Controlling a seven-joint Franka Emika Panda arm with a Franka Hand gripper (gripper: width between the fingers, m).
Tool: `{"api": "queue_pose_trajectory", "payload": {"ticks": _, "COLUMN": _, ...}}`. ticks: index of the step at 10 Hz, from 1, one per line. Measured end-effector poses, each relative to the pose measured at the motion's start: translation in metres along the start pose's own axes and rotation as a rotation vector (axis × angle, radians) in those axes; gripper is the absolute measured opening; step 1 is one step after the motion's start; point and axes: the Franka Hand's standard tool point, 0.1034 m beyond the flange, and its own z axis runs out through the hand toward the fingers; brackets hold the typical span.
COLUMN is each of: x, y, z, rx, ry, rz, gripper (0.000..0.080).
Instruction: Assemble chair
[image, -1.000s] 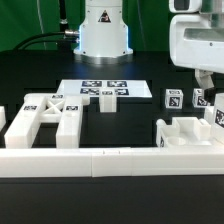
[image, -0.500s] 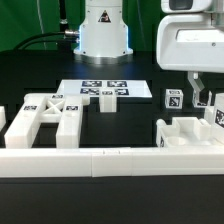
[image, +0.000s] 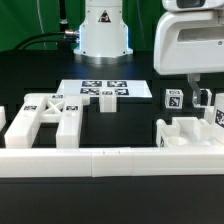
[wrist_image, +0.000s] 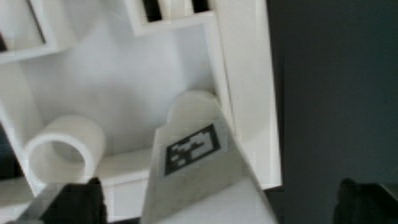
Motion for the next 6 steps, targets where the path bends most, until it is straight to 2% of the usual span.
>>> {"api": "queue_pose_trajectory", "payload": {"ticks": 2, "x": 0.0000, "y": -0.0005, "z": 0.0000, "rx": -0.034, "ry": 0.004, "rz": -0.147, "gripper": 0.0648}}
{"api": "queue_pose_trajectory", "payload": {"ticks": 3, "x": 0.0002, "y": 0.0014, "z": 0.0002, "rx": -0.039, "ry": 0.004, "rz": -0.201, "gripper": 0.0648}}
{"api": "queue_pose_trajectory", "payload": {"ticks": 4, "x": 0.0009, "y": 0.0052, "z": 0.0001, "rx": -0.039, "ry": 0.003, "rz": -0.242, "gripper": 0.0561}}
{"api": "queue_pose_trajectory", "payload": {"ticks": 5, "x": 0.0012, "y": 0.0078, "z": 0.0001, "rx": -0.040, "ry": 0.002, "rz": -0.249, "gripper": 0.0426}}
{"api": "queue_pose_trajectory", "payload": {"ticks": 6, "x": 0.0011, "y": 0.0076, "z": 0.0002, "rx": -0.039, "ry": 0.002, "rz": -0.248, "gripper": 0.0426}}
